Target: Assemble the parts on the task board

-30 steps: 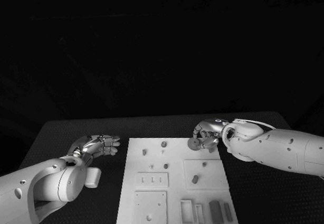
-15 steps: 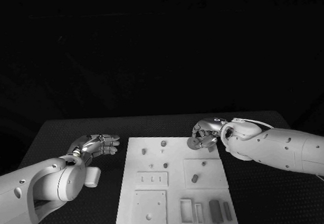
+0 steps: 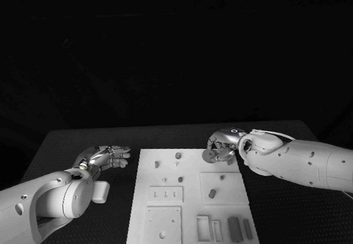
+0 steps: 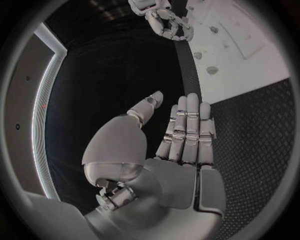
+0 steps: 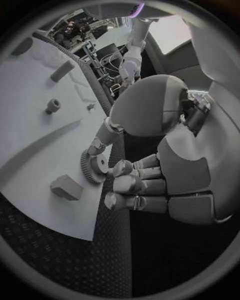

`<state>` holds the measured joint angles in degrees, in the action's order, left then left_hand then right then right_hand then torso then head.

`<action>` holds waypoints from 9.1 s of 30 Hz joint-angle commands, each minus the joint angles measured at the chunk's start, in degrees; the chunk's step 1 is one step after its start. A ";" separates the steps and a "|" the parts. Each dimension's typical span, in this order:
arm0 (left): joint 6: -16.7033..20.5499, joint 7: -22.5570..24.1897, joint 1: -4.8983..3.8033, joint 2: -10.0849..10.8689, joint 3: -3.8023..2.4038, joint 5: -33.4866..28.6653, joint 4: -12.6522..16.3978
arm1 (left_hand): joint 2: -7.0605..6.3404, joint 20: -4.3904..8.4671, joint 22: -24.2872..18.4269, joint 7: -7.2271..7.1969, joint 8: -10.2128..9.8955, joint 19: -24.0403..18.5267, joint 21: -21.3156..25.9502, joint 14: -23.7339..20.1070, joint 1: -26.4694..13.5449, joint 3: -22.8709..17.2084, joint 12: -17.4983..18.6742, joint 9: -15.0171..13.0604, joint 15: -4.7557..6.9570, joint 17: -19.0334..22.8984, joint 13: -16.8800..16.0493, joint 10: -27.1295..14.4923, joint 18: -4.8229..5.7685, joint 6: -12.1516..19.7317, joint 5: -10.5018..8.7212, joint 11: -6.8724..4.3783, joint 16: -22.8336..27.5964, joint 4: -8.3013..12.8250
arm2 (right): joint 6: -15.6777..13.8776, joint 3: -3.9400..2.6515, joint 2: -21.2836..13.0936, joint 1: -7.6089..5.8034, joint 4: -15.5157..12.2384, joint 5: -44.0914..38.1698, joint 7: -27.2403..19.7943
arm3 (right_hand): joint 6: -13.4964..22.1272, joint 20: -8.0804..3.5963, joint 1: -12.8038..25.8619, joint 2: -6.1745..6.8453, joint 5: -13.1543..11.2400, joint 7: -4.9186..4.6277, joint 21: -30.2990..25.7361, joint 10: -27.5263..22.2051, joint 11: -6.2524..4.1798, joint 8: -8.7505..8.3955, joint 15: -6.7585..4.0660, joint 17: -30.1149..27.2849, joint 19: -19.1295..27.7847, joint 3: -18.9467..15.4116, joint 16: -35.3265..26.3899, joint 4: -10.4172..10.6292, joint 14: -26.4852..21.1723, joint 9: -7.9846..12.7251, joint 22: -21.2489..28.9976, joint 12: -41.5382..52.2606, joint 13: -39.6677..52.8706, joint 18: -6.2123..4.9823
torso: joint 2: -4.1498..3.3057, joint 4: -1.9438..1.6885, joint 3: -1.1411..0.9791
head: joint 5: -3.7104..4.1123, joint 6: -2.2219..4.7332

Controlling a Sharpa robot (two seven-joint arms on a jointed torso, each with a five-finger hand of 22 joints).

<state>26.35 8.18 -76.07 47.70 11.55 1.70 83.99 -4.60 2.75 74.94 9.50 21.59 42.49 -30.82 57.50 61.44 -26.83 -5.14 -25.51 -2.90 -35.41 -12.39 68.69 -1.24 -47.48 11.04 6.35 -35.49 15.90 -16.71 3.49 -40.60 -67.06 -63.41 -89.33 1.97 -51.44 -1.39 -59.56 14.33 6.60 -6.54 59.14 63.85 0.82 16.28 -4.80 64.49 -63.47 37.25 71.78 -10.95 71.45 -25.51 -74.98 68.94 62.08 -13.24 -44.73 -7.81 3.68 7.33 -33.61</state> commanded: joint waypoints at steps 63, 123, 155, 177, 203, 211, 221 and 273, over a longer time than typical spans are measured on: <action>-0.72 0.61 -0.07 0.20 -0.04 0.17 0.26 | -0.04 -0.03 0.99 -0.13 -0.49 -0.61 -0.32 -0.35 -0.40 -0.19 0.56 -0.26 -0.09 0.19 -0.28 -0.33 0.03 0.27 0.15 0.15 -0.47 0.02 | -9.21 0.01 -1.42 0.09 -9.09 -11.86 8.85 | -9.98 -1.53 -0.78 1.57 -3.67 2.03 1.49 2.11 -2.58 3.93 -2.57 -0.64 -2.56 5.99 1.07 4.88 2.56 -2.98 -0.03 0.74 -3.02 -1.76 | 0.07 0.00 0.07 | -0.14 0.18; -1.60 0.12 -0.09 -0.64 -0.09 -1.05 -0.25 | -0.10 -0.05 0.96 -0.11 -0.67 -0.66 -0.34 -0.43 -0.79 0.01 0.84 -0.41 -0.11 0.31 -0.43 -0.45 0.04 0.34 -0.08 0.20 -0.52 -0.12 | -8.54 0.85 10.86 1.45 -5.72 -20.79 13.57 | -9.72 -1.74 -0.74 2.70 -3.81 2.04 1.68 2.32 -2.61 3.59 -2.63 -1.69 -2.73 6.82 0.31 5.67 2.55 -3.34 0.09 0.26 -3.43 -1.76 | 0.02 0.09 -0.10 | -1.11 0.05; -1.66 0.18 -0.08 -0.90 -0.09 -1.05 -0.42 | -0.06 -0.04 0.94 -0.11 -0.74 -0.68 -0.34 -0.46 -0.89 0.02 0.94 -0.48 -0.11 0.36 -0.50 -0.49 0.02 0.37 -0.06 0.21 -0.54 -0.16 | -4.08 1.75 11.53 1.52 -3.85 -20.69 13.38 | -8.89 -1.51 0.16 2.75 -3.81 1.68 1.58 2.16 -2.26 3.04 -2.33 -1.88 -2.20 5.63 0.00 4.54 2.30 -3.44 0.14 0.01 -3.62 -1.76 | 0.04 0.06 -0.04 | -1.20 -0.21; -1.60 0.24 -0.08 -0.81 -0.08 -1.02 -0.48 | -0.03 -0.04 0.94 -0.19 -0.79 -0.70 -0.35 -0.47 -0.83 -0.03 0.98 -0.54 -0.11 0.40 -0.57 -0.49 0.01 0.39 -0.05 0.20 -0.57 -0.10 | -3.98 1.79 10.82 1.69 -4.17 -20.37 13.42 | -8.95 -1.43 0.37 2.73 -3.78 1.67 1.58 2.16 -2.24 3.04 -2.27 -1.91 -2.12 5.38 -0.04 4.38 2.26 -3.51 0.16 0.00 -3.64 -1.76 | 0.02 0.09 -0.09 | -1.40 -0.24; -1.69 0.15 -0.08 -0.67 -0.08 -0.95 -0.45 | -0.06 -0.05 0.94 -0.20 -0.84 -0.71 -0.36 -0.48 -0.83 -0.02 1.02 -0.60 -0.11 0.43 -0.63 -0.50 0.01 0.40 -0.05 0.20 -0.60 -0.07 | -4.80 1.79 10.45 1.91 -5.14 -19.17 13.44 | -8.14 -1.32 0.94 2.80 -3.77 1.43 1.52 2.06 -2.04 2.46 -2.20 -1.98 -1.94 4.67 -0.15 3.93 2.15 -3.40 0.21 -0.10 -3.73 -1.76 | 0.02 0.06 -0.04 | -1.25 -0.24; -1.70 0.14 -0.08 -0.65 -0.08 -0.93 -0.45 | -0.08 -0.05 0.94 -0.19 -0.86 -0.71 -0.36 -0.49 -0.83 -0.02 1.03 -0.60 -0.12 0.44 -0.64 -0.50 0.00 0.42 -0.06 0.21 -0.60 -0.06 | -6.70 1.79 10.41 1.90 -5.12 -18.46 13.50 | -3.04 -1.36 1.81 2.85 -3.78 -0.30 1.38 1.64 -0.42 -0.48 -0.87 -2.09 -1.57 3.16 -0.44 2.71 1.81 -2.07 0.28 -0.32 -3.89 -1.76 | 0.02 0.13 -0.01 | -1.29 -0.27; -1.68 0.13 -0.08 -0.71 -0.07 -0.92 -0.68 | -0.08 -0.05 0.94 -0.15 -0.90 -0.72 -0.37 -0.49 -0.83 -0.02 1.05 -0.62 -0.12 0.45 -0.66 -0.51 0.00 0.45 -0.06 0.22 -0.61 -0.05 | -10.86 1.77 9.58 1.90 -6.19 -17.13 13.44 | -2.92 -1.44 2.11 2.85 -3.75 -0.51 1.40 1.71 -0.20 -0.56 -0.63 -2.14 -1.78 3.29 -0.46 2.88 1.95 -1.96 0.39 -0.23 -3.96 -1.76 | 0.03 0.12 0.00 | -1.23 -0.23; -2.21 0.51 -0.07 -0.85 -0.07 -0.92 -1.23 | -0.08 -0.07 0.92 0.12 -1.12 -0.74 -0.37 -0.56 -0.85 -0.04 1.09 -0.69 -0.14 0.55 -0.79 -0.49 0.00 0.66 -0.05 0.23 -0.63 -0.05 | -18.32 1.18 8.29 1.88 -4.34 4.50 -0.94 | -0.42 -1.41 5.71 2.71 -3.28 -1.33 1.20 0.59 0.56 -1.88 0.01 -2.26 -1.49 1.29 -0.90 3.57 1.57 -1.03 0.71 -0.08 -4.28 -1.76 | 0.05 0.12 -0.04 | -1.26 -0.24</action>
<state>25.38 7.96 -76.08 46.93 11.53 0.81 82.79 -4.60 2.75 74.92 9.51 20.80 42.07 -30.82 57.31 60.99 -26.83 -4.38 -26.12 -3.08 -34.93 -13.10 68.48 -1.24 -47.08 11.04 6.56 -35.94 15.90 -30.10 4.79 -32.05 -65.16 -67.49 -94.67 9.26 -54.08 -2.54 -54.19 17.08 3.18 -5.94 60.32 64.70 1.22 14.58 -5.22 62.22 -65.06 38.83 71.17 -7.37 72.88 -26.60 -74.26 68.94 57.88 -12.87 -44.69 -7.70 3.66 6.02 -33.94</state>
